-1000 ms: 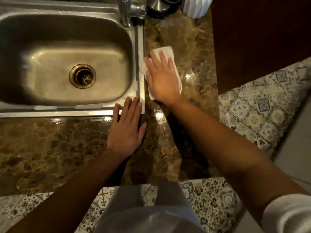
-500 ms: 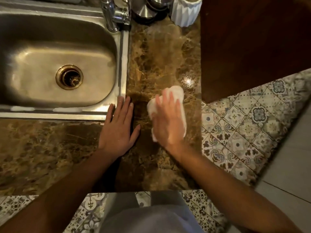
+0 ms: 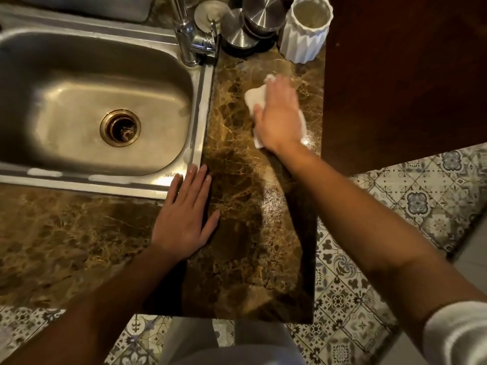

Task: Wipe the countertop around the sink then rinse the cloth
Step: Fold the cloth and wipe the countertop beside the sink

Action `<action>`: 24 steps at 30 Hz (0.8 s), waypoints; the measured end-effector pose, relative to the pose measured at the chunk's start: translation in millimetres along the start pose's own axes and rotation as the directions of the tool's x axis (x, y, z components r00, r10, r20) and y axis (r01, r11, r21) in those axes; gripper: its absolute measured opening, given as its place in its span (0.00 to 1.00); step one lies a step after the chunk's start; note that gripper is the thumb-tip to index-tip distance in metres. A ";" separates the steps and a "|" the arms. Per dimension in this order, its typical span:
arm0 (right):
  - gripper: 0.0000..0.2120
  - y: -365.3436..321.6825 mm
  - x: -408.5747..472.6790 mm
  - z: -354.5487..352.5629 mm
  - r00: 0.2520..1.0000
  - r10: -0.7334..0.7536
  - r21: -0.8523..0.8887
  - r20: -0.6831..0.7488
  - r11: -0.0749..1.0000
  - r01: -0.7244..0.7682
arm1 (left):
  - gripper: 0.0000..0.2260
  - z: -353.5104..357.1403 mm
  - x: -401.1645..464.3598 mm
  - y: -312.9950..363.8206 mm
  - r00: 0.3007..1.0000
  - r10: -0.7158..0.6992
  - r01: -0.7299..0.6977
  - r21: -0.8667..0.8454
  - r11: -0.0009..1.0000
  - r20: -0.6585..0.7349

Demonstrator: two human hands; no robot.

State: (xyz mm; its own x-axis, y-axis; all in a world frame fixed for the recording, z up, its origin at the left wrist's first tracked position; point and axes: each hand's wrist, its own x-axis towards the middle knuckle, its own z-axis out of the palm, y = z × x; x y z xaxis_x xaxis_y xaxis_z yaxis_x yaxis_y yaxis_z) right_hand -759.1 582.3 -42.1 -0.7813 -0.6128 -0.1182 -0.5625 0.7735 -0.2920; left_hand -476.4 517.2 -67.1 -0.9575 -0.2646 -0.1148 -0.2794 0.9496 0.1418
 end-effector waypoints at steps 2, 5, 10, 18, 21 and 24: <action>0.31 -29.0 -35.1 13.3 0.983 -0.171 0.026 0.071 0.985 0.169 | 0.34 0.3 0.0 0.0 1.000 0.004 -0.004 0.007 1.000 0.002; 0.30 -24.6 -113.9 20.4 0.939 -0.318 0.024 0.130 0.948 0.317 | 0.34 -0.9 0.0 0.2 1.000 0.003 -0.003 -0.008 1.000 0.013; 0.29 34.4 -133.5 5.2 0.981 -0.136 -0.034 0.135 0.989 0.141 | 0.34 -1.3 0.8 -1.3 1.000 0.009 -0.009 -0.016 1.000 0.030; 0.30 25.0 6.3 -7.4 0.998 0.061 0.017 -0.006 0.998 -0.061 | 0.33 -1.8 -0.3 -1.7 1.000 0.019 -0.020 -0.054 0.998 -0.020; 0.29 0.9 -21.5 3.7 0.999 -0.039 0.000 -0.023 0.999 0.039 | 0.33 -1.2 0.2 -0.7 0.999 0.025 -0.027 -0.059 0.998 -0.034; 0.28 -9.4 -106.9 18.6 0.963 -0.248 -0.018 0.102 0.968 0.251 | 0.33 0.4 -0.5 -1.0 0.999 0.021 -0.023 -0.045 0.999 -0.029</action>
State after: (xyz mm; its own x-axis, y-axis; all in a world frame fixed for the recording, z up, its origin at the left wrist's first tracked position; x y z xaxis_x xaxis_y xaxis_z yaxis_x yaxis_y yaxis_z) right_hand -665.3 637.5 -44.4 -0.5855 -0.7988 -0.1378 -0.7455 0.5974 -0.2955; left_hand -475.7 516.5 -67.6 -0.9650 -0.2488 -0.0834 -0.2605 0.9469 0.1886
